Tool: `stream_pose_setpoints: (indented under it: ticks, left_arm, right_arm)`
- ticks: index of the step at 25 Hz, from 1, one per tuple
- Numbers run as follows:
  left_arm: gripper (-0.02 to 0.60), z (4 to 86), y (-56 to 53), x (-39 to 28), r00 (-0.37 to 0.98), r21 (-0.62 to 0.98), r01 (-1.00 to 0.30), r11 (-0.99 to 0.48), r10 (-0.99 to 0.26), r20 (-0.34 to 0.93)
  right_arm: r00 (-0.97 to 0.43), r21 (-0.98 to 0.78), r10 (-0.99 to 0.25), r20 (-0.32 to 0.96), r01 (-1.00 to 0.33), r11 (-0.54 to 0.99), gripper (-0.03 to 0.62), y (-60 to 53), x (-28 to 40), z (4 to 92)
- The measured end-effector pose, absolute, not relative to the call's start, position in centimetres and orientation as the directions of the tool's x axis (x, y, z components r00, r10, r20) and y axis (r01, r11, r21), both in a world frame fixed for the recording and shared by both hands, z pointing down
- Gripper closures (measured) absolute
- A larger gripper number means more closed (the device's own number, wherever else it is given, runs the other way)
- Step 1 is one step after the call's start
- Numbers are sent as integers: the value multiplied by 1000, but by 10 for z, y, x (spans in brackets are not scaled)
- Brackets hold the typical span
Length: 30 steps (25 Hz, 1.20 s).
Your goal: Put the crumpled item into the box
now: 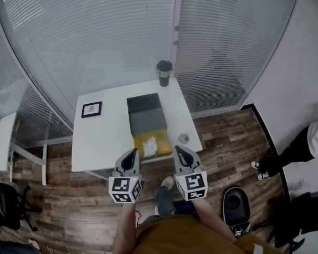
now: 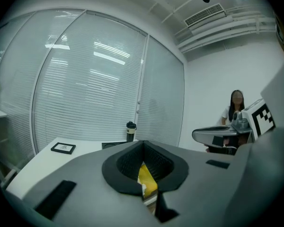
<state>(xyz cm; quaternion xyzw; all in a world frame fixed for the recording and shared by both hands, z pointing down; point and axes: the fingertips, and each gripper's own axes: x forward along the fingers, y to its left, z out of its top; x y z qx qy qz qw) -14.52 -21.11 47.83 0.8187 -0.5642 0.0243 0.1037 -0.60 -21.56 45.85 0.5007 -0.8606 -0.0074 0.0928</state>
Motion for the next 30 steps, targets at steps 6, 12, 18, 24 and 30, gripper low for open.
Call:
stream_pose_setpoints:
  ticks: [6, 12, 18, 24, 30]
  left_arm:
    - [557, 476, -209, -144, 360, 141, -930, -340, -921, 153]
    - [557, 480, -211, -144, 356, 140, -931, -336, -920, 161]
    - [557, 483, -214, -146, 355, 146, -931, -333, -921, 163]
    - [557, 483, -216, -146, 357, 149, -930, -336, -920, 160]
    - [557, 483, -221, -150, 353, 148, -932, -331, -923, 156]
  right_arm:
    - [-482, 107, -862, 155, -860, 500, 582, -210, -1, 461]
    - [-474, 107, -867, 156, -864, 491, 582, -216, 4, 463]
    - [-476, 105, -865, 160, -863, 494, 582, -220, 3, 467]
    - [-481, 107, -862, 163, -860, 500, 582, -222, 1, 466]
    - [-489, 108, -857, 161, -855, 508, 582, -227, -4, 466]
